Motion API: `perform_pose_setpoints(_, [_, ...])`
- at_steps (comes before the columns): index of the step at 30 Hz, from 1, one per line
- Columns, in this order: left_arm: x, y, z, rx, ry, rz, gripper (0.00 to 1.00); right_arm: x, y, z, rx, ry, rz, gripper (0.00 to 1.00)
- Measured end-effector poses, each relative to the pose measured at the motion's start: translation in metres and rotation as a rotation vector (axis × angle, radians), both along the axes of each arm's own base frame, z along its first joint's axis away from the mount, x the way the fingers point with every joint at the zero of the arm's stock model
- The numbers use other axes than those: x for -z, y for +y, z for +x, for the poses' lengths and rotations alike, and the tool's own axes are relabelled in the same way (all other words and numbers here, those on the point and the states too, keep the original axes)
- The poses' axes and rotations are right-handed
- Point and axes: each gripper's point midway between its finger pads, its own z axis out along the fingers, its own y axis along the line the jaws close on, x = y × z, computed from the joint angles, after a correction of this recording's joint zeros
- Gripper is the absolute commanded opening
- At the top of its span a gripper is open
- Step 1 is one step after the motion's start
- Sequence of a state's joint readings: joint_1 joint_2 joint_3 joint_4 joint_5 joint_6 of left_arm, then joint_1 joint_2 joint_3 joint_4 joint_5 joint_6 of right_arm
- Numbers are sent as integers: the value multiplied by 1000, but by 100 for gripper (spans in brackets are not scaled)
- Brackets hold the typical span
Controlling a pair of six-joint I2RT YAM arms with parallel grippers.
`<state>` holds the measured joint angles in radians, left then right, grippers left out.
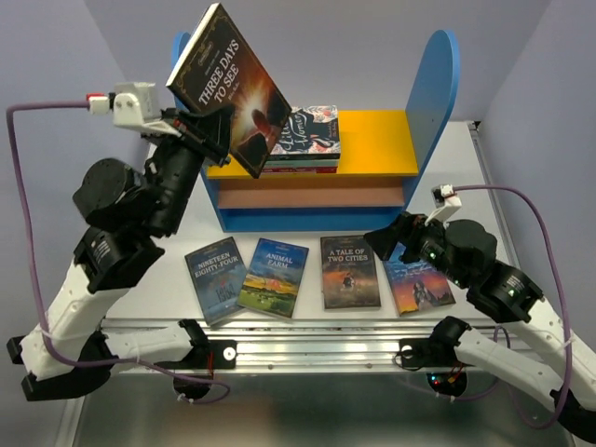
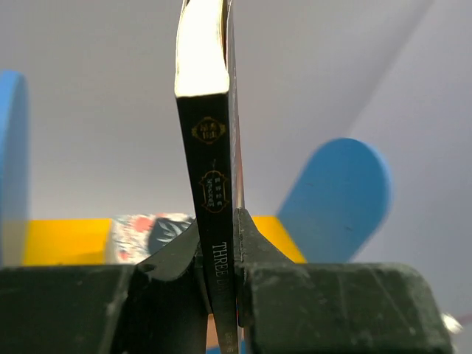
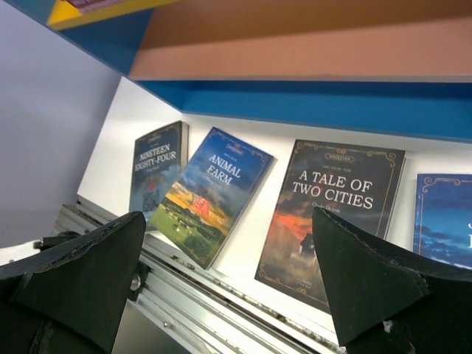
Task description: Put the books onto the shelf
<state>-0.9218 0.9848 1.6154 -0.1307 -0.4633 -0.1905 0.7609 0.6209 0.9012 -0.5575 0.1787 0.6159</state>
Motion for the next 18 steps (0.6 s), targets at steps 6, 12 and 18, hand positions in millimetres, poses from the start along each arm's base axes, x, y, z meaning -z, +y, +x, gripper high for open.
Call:
perform_pose_setpoints(6, [10,8,54,-330,39,244,0,19,13,2,-52,53,-55,100])
perform_pose_setpoints(12, [44,-6,82,-437,69,483,0,33,24,2,-102,89,-87,100])
perform_pose_setpoints(18, [68,14,77,-507,6,604,0,34,32,-3,-160,84,-76,100])
